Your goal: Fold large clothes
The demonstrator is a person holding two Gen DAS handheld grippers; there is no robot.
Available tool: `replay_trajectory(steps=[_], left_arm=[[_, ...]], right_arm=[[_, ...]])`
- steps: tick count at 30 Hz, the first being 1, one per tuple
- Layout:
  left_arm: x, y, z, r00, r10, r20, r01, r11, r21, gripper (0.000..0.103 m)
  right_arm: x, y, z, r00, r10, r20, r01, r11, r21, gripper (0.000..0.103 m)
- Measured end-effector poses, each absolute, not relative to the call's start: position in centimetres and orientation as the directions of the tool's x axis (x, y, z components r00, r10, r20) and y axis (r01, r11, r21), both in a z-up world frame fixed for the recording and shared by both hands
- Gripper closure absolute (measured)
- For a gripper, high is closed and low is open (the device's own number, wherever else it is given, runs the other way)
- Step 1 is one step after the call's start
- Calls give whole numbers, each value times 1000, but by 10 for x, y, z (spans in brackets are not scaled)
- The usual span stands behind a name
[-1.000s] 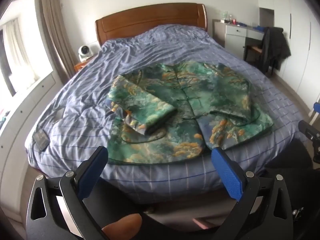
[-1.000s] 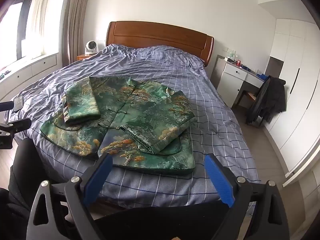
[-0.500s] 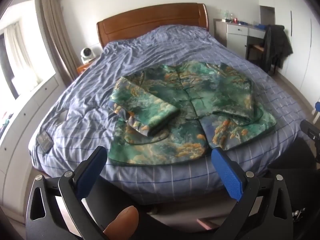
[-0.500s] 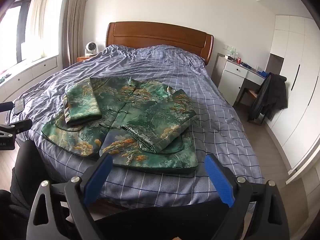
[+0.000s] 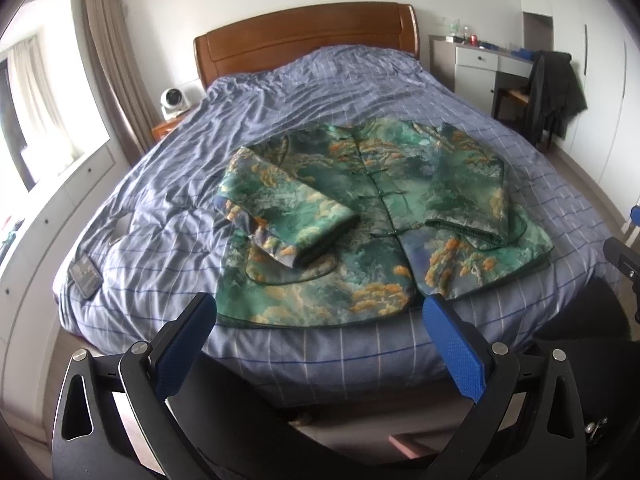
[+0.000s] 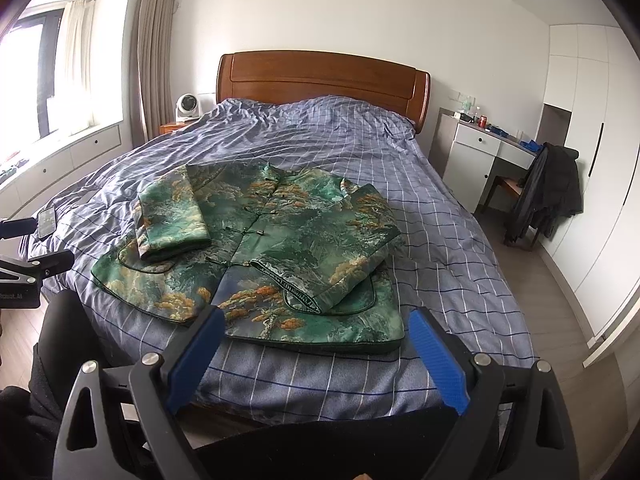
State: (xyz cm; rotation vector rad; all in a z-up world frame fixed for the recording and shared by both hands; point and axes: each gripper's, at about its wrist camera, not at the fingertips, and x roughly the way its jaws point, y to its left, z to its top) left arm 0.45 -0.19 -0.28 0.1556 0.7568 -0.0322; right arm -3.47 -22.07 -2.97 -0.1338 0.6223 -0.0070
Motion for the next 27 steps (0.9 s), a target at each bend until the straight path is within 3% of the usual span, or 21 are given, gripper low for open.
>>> replay_trajectory(steps=[27], left_arm=[[6, -5, -8, 724, 13, -689, 98, 988, 121, 0]], right_arm=[[-29, -220, -35, 795, -26, -607, -60, 991, -120, 8]])
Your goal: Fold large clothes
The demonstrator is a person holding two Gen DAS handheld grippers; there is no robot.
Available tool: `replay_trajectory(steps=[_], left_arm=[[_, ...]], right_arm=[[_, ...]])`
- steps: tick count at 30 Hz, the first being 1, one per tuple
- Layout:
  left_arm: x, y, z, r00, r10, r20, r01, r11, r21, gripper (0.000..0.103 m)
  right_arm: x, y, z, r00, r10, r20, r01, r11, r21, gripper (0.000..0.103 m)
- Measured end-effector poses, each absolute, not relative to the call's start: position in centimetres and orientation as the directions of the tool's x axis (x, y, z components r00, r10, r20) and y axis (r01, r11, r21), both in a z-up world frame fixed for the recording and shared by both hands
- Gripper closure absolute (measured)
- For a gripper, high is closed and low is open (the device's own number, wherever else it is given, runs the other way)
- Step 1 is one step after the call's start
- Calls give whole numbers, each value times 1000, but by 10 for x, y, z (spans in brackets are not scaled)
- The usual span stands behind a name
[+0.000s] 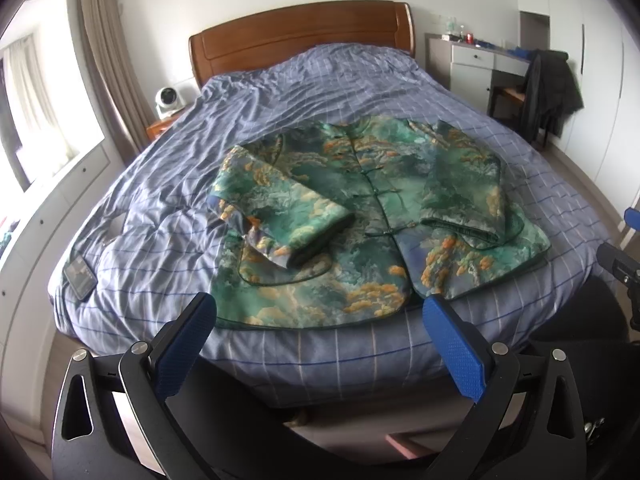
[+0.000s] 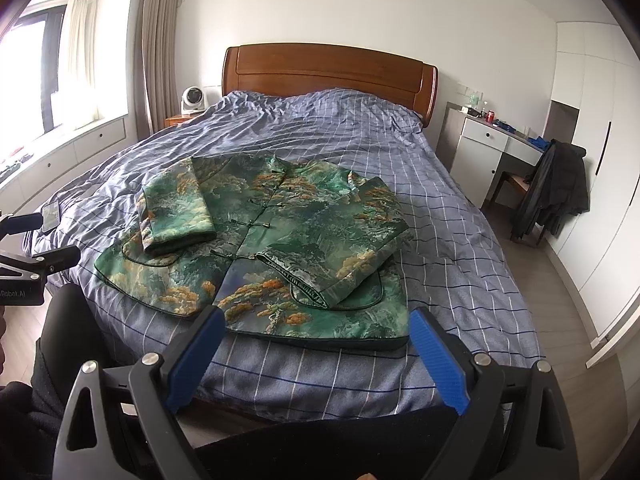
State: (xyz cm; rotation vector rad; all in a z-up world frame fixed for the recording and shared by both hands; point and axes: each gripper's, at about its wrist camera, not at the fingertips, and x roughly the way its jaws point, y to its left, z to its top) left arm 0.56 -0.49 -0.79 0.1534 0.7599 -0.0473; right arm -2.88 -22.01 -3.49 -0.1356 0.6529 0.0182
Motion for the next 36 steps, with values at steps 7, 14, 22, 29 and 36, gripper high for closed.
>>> replay_trajectory(steps=[7, 14, 22, 29, 36], left_arm=[[5, -5, -8, 724, 14, -690, 97, 988, 122, 0], [5, -6, -10, 729, 15, -684, 97, 988, 124, 0], [6, -7, -10, 727, 16, -687, 95, 988, 124, 0], [6, -7, -12, 724, 15, -690, 98, 987, 125, 0], [10, -7, -17, 715, 13, -699, 102, 987, 123, 0]], right_arm=[[-27, -219, -36, 792, -22, -611, -64, 991, -118, 8], [-26, -218, -36, 790, -20, -613, -66, 991, -118, 8], [-24, -218, -37, 787, -17, -616, -69, 991, -115, 8], [-21, -218, -39, 783, -15, -622, -70, 991, -111, 8], [-18, -220, -43, 775, -9, -632, -75, 992, -106, 8]])
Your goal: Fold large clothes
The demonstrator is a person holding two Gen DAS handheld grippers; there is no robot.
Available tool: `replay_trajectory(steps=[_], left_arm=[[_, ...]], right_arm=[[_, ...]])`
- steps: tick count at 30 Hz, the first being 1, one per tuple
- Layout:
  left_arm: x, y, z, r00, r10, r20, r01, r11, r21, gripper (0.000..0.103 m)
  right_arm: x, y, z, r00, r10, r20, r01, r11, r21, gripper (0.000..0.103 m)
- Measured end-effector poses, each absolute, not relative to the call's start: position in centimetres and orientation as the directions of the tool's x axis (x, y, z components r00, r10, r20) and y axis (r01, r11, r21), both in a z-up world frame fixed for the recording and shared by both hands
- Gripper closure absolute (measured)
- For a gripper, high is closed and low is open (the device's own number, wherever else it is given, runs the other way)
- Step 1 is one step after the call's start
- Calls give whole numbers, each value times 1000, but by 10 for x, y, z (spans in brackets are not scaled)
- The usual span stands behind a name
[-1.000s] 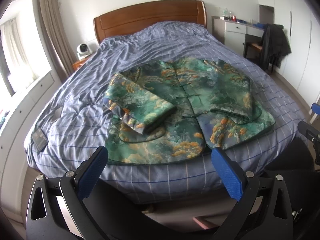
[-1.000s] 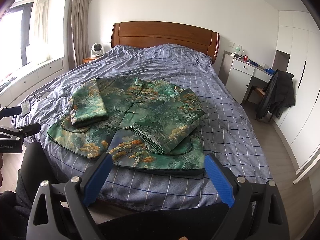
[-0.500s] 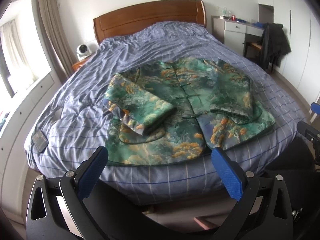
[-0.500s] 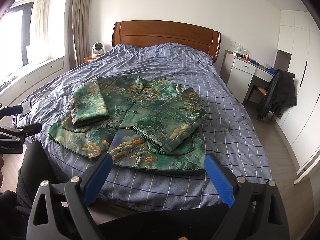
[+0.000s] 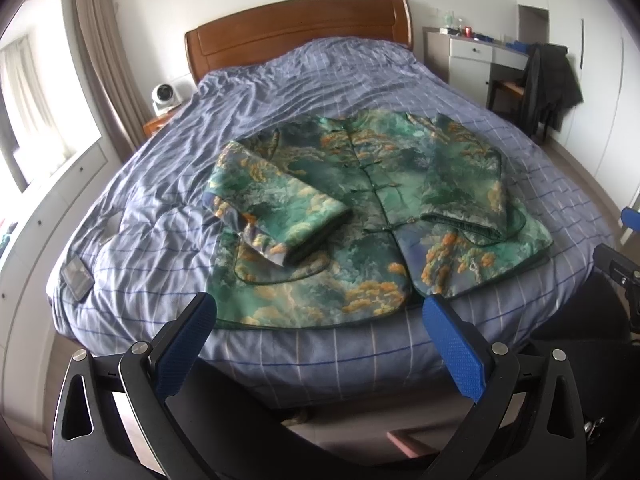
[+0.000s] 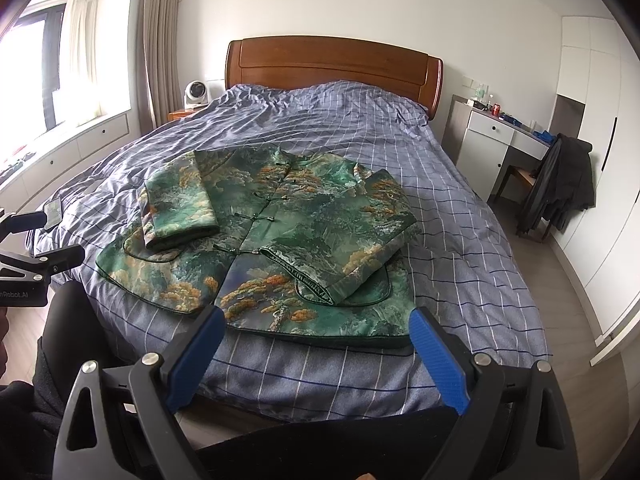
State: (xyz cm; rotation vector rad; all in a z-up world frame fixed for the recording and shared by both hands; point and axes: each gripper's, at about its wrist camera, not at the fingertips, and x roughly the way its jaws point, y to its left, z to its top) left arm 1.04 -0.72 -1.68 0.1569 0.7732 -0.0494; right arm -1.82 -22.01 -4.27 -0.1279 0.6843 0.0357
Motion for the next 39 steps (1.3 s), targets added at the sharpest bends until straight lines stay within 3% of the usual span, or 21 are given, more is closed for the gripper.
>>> replay_trajectory(steps=[39], left_arm=[[13, -9, -15, 712, 16, -702, 102, 987, 126, 0]], right_arm=[[-15, -218, -49, 764, -5, -645, -81, 991, -105, 8]])
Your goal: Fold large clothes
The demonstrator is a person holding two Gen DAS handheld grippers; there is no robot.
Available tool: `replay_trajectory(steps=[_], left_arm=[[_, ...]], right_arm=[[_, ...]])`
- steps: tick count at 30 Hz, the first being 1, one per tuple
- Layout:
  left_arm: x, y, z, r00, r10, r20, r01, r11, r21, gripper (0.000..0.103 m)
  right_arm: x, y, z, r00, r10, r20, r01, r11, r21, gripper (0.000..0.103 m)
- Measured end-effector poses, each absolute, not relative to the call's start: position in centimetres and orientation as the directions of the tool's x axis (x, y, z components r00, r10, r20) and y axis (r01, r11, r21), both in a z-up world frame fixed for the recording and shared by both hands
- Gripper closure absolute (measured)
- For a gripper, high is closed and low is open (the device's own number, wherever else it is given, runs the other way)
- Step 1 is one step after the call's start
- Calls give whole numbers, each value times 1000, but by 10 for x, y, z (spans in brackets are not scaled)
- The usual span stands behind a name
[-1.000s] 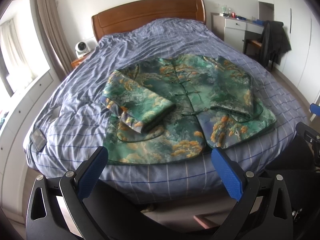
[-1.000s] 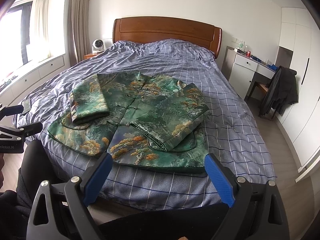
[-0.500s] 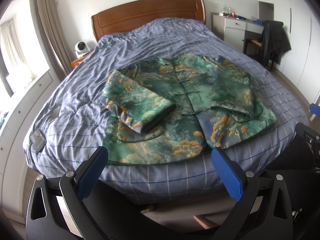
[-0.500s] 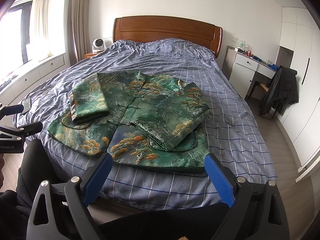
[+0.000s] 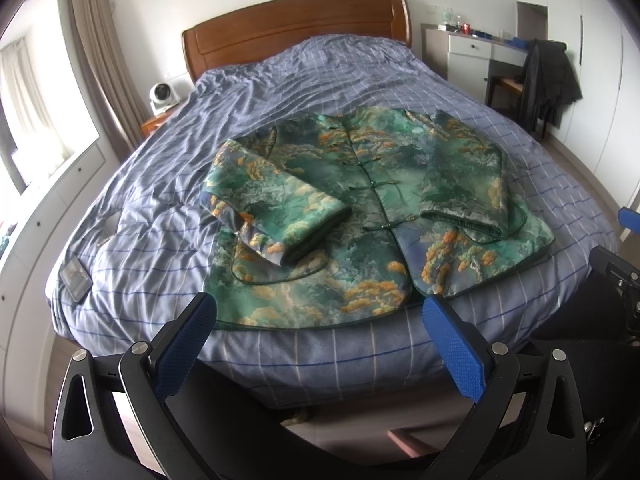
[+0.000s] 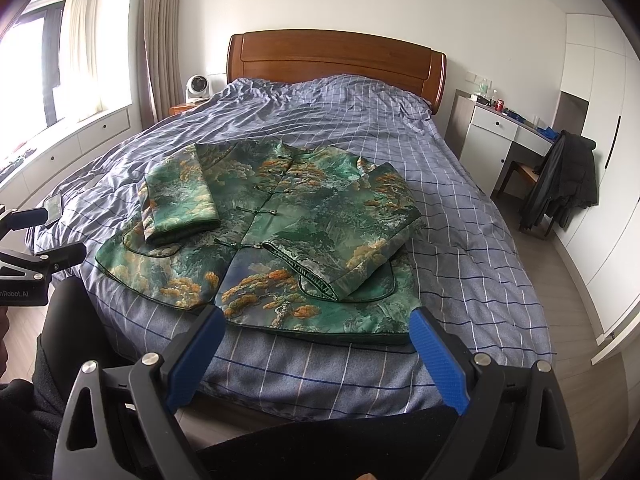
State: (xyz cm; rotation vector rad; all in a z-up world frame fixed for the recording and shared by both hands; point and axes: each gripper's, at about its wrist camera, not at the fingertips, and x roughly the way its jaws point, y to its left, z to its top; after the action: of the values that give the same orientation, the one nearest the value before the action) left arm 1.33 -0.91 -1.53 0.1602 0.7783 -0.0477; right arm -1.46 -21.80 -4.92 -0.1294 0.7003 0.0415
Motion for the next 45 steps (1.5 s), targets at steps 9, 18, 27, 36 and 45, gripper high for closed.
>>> replay_trajectory(steps=[9, 18, 27, 36, 45], left_arm=[[14, -10, -15, 711, 17, -703, 102, 987, 127, 0], [13, -10, -18, 706, 17, -708, 102, 987, 125, 0], [13, -8, -21, 717, 21, -697, 95, 987, 128, 0], [25, -6, -12, 733, 8, -680, 99, 988, 119, 0], [38, 5, -10, 718, 17, -696, 68, 993, 95, 0]], right_arm=[[-14, -218, -49, 764, -5, -646, -83, 991, -105, 8], [-13, -215, -53, 759, -1, -651, -88, 991, -105, 8], [-10, -212, -54, 749, 10, -662, -106, 989, -105, 8], [21, -227, -48, 730, 46, -682, -164, 980, -109, 8], [110, -216, -106, 633, 40, -773, -416, 860, -296, 8]])
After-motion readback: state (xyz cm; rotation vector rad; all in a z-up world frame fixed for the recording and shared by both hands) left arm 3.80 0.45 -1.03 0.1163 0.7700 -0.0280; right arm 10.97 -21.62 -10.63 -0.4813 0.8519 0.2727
